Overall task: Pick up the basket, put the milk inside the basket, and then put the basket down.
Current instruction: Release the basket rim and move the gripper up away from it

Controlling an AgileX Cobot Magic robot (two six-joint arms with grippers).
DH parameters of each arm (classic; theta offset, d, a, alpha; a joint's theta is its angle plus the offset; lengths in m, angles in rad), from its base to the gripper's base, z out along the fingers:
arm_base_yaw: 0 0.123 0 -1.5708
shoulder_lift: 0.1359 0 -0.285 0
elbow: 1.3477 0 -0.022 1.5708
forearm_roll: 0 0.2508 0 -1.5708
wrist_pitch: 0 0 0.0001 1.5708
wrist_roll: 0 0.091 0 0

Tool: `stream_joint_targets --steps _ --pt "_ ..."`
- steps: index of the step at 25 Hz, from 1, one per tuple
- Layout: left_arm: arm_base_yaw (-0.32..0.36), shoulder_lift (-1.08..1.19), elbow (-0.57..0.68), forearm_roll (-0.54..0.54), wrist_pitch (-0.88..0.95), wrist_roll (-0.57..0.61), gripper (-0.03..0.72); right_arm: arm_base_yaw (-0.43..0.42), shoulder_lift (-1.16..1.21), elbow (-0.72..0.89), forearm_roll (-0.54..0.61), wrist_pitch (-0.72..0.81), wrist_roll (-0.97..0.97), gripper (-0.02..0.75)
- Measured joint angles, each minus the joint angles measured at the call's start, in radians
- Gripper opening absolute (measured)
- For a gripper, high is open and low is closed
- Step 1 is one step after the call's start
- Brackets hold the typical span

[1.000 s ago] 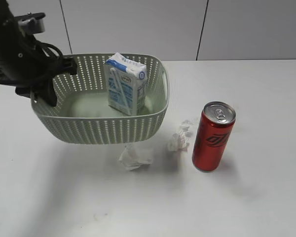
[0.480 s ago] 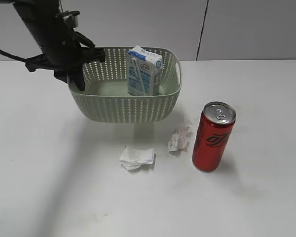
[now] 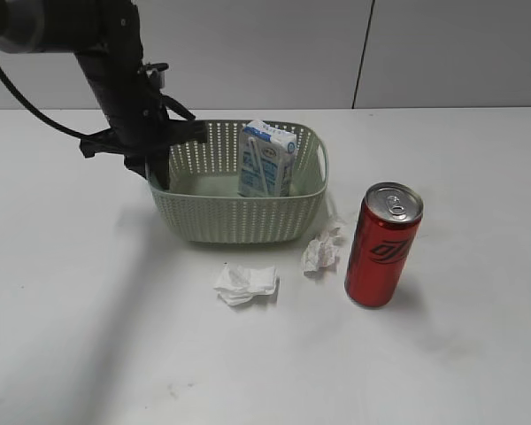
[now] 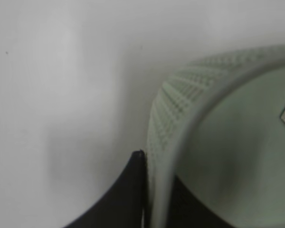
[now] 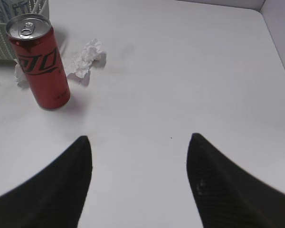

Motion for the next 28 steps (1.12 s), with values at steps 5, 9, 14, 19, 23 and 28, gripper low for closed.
stream_joint_targets --steps 5,9,14,19,23,28 --pt "0.0 0.005 -0.001 -0.003 -0.017 0.001 0.006 0.0 0.0 0.0 0.0 0.0 0.001 0.53" --pt "0.0 0.005 -0.001 -0.008 -0.031 0.004 0.025 0.0 0.0 0.0 -0.002 0.0 0.003 0.53" --pt "0.001 0.002 -0.007 -0.043 -0.033 0.022 0.179 0.0 0.0 0.0 -0.003 0.0 0.004 0.531" --pt "0.005 -0.01 -0.008 -0.059 -0.011 0.027 0.433 0.0 0.0 0.0 -0.003 0.0 0.007 0.531" --pt "0.031 -0.056 -0.008 -0.064 0.03 0.05 0.574 0.0 0.0 0.0 -0.003 0.0 0.007 0.531" --pt "0.098 -0.177 -0.008 -0.064 0.082 0.106 0.6 0.0 0.0 0.0 -0.003 -0.001 0.007 0.531"
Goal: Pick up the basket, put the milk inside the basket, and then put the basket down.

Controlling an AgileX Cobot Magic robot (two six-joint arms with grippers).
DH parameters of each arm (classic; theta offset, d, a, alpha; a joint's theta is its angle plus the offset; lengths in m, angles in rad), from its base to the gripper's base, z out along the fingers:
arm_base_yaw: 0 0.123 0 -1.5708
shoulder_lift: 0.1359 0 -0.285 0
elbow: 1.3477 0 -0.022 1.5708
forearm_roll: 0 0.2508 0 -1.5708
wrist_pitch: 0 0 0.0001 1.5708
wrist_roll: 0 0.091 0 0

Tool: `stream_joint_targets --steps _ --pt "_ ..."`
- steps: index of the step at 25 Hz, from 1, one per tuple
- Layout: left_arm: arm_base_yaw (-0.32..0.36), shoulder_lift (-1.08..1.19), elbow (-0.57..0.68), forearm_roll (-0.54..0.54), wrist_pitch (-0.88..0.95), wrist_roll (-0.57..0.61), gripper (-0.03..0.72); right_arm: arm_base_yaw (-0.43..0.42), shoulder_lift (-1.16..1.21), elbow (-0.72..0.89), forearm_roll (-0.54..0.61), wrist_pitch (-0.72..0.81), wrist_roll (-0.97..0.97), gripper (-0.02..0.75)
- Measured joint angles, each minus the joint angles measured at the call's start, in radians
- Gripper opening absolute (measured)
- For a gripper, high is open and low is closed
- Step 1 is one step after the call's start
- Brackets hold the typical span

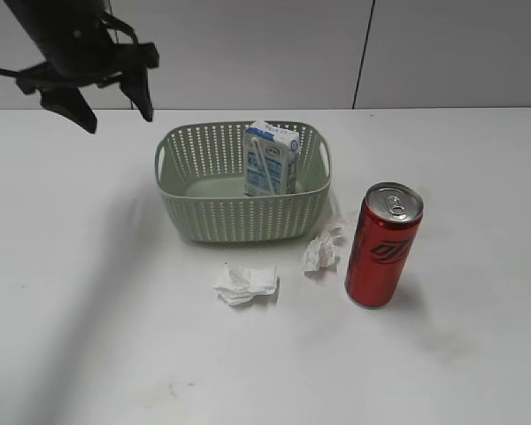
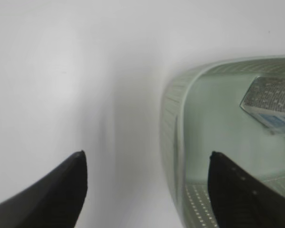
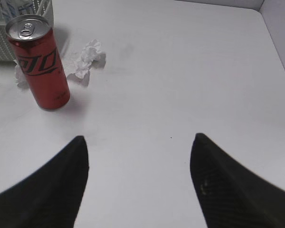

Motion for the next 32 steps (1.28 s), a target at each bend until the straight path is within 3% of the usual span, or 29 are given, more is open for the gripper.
stream_joint_targets --steps 12,14,19,32 --pt "0.212 -0.259 0.025 0.079 0.127 0.194 0.596 0.0 0.0 0.0 0.0 0.0 0.001 0.531" --pt "0.221 -0.316 0.058 0.083 0.13 0.225 0.593 0.0 0.0 0.0 0.0 0.0 0.001 0.531" --pt "0.222 -0.489 0.208 0.081 0.131 0.252 0.589 0.0 0.0 0.0 -0.001 0.0 0.001 0.531" --pt "0.222 -0.979 0.777 0.092 0.027 0.321 0.59 0.0 0.0 0.0 -0.002 0.0 0.001 0.531"
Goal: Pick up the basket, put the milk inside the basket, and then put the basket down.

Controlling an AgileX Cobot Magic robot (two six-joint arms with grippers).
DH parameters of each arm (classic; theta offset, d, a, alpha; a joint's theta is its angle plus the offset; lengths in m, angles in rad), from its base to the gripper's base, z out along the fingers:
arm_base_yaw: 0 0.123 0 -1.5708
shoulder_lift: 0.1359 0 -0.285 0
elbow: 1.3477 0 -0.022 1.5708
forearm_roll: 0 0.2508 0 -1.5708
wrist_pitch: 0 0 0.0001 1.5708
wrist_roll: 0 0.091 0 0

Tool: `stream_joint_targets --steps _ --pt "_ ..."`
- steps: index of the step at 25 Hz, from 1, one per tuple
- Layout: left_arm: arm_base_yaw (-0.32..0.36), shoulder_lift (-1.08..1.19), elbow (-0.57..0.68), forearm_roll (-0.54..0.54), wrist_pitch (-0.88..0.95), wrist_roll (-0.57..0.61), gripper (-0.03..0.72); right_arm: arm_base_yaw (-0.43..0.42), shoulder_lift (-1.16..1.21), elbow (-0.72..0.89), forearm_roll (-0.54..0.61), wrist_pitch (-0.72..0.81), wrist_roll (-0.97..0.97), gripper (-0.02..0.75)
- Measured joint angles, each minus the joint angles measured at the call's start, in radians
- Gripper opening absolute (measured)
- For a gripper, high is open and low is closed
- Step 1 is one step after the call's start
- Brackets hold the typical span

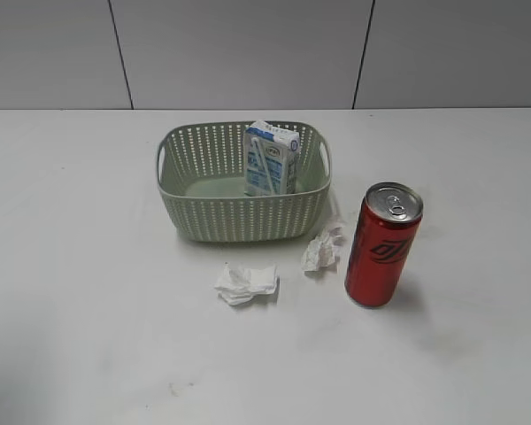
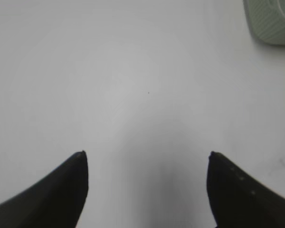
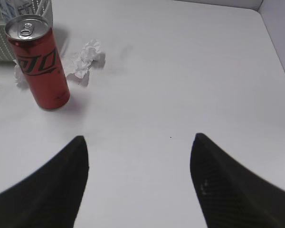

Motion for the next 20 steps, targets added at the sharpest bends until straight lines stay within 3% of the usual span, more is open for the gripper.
stream_joint_targets --steps 10,20 --pt "0.0 -0.448 0.337 0.006 -0.019 0.005 0.59 0.0 0.0 0.0 0.0 0.0 0.044 0.531" --pt "0.0 -0.861 0.442 0.006 -0.032 0.005 0.59 0.0 0.0 0.002 0.0 0.0 0.047 0.531"
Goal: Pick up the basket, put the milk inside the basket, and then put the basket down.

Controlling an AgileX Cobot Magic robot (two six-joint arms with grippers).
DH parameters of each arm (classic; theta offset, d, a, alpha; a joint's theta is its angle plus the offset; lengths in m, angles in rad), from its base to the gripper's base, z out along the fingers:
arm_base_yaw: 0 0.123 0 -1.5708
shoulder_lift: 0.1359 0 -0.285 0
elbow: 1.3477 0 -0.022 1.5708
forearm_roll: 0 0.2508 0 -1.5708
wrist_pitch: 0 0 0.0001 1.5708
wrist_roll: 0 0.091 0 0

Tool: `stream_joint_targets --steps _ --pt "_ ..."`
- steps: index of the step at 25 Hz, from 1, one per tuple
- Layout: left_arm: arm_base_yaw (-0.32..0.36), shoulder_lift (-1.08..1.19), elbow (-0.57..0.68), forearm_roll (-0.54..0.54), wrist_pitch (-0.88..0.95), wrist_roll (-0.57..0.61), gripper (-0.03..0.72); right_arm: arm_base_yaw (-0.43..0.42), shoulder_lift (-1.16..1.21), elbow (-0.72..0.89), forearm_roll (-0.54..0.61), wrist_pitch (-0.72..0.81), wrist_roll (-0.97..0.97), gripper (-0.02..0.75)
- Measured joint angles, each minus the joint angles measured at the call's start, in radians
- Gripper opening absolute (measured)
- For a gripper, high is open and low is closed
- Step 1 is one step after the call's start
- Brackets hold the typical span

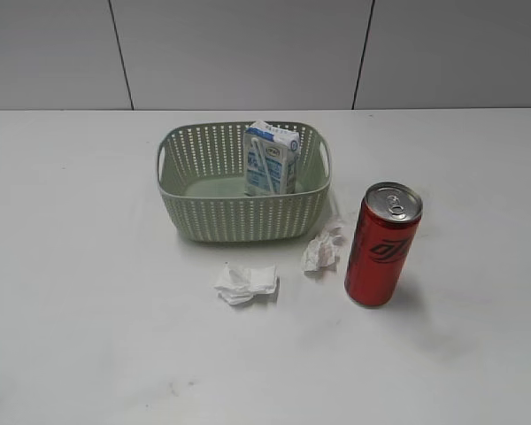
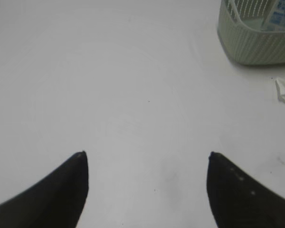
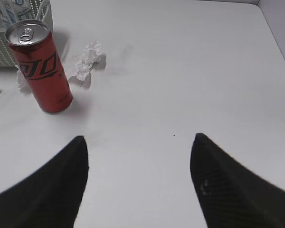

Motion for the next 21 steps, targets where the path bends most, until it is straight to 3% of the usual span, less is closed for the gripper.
stream_joint_targets --steps 9,21 --pt "0.0 -0.185 0.016 -0.001 -0.02 0.0 0.59 0.0 0.0 0.0 0.0 -0.001 0.001 0.531" --pt "0.0 -0.194 0.019 -0.002 -0.026 -0.007 0.59 0.0 0.0 0.0 0.0 -0.003 0.001 0.531"
